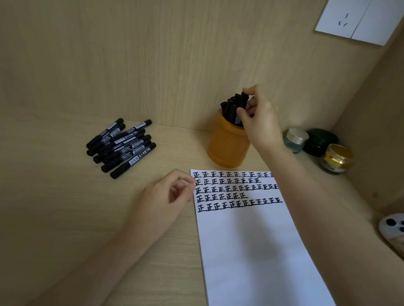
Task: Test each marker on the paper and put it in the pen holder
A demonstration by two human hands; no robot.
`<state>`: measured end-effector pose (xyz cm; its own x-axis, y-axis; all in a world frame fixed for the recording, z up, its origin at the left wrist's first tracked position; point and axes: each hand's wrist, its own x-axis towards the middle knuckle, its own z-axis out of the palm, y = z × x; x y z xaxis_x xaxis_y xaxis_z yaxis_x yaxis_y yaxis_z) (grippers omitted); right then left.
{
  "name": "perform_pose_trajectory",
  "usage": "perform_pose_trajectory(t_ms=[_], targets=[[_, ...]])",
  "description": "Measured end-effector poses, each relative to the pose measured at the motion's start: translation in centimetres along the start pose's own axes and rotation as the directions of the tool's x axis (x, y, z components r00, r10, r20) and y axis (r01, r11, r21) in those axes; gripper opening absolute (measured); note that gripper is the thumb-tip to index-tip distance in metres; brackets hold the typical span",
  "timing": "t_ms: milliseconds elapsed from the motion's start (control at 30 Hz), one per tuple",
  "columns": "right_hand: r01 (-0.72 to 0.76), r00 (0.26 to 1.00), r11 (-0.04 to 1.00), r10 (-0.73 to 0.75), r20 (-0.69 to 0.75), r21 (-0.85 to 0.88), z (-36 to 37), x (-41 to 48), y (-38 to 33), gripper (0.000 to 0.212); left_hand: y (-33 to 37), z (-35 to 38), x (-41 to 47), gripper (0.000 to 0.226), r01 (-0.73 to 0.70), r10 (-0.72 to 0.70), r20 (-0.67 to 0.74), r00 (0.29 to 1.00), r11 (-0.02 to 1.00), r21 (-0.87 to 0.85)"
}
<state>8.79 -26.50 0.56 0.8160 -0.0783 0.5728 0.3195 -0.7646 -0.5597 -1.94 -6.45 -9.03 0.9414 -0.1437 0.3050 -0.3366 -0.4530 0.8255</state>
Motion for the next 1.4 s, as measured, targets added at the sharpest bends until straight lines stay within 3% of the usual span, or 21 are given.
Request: perform_pose_trajectory(t_ms=[167,233,500,833,933,1000,1200,1300,1400], targets=[[-0.024,1.000,0.999,0.024,0.015,-0.030,-0.3,0.2,-0.1,0.033,-1.4,-1.5,0.9,0.013,-0.023,0.076,-0.206,0.976,0.969,0.246],[-0.028,1.000,0.999,0.029,0.007,-0.044,-0.4,0.0,0.1,0.032,-1.8,-1.9,1.0,0.016,-0.016,0.076,-0.243,0.967,0.970,0.241],[0.011,1.000,0.994,-0.010,0.007,-0.106,1.1,-1.5,1.1,0.033,-2.0,-1.0,1.1,0.021,-0.047,0.084,-0.153,0.985,0.973,0.227],[0.061,0.998,0.974,-0.058,0.024,-0.217,0.8,-3.3,1.7,0.059,-2.7,-1.0,1.5,0.023,-0.047,0.092,-0.185,0.978,0.971,0.235],[0.039,0.991,0.988,-0.057,-0.120,-0.152,0.7,-4.8,1.6,0.058,-3.0,-1.3,1.6,0.026,-0.023,0.104,-0.231,0.967,0.944,0.330],[0.079,0.987,0.993,-0.090,-0.133,-0.084,0.9,-6.3,1.3,0.050,-3.2,-1.5,1.6,0.029,0.014,0.094,-0.242,0.966,0.912,0.410],[0.172,0.981,0.983,-0.177,0.084,0.070,1.6,-11.2,0.4,0.030,-4.4,-2.6,2.1,0.039,0.146,0.022,-0.285,0.958,0.819,0.554],[0.190,0.975,0.977,-0.199,0.099,0.093,1.9,-12.6,-0.1,0.029,-4.7,-2.9,2.2,0.040,0.217,-0.063,-0.283,0.957,0.804,0.553],[0.152,0.977,0.980,-0.168,0.129,0.125,1.8,-13.4,-0.3,0.029,-4.9,-2.8,2.2,0.033,0.208,-0.061,-0.271,0.961,0.805,0.555]])
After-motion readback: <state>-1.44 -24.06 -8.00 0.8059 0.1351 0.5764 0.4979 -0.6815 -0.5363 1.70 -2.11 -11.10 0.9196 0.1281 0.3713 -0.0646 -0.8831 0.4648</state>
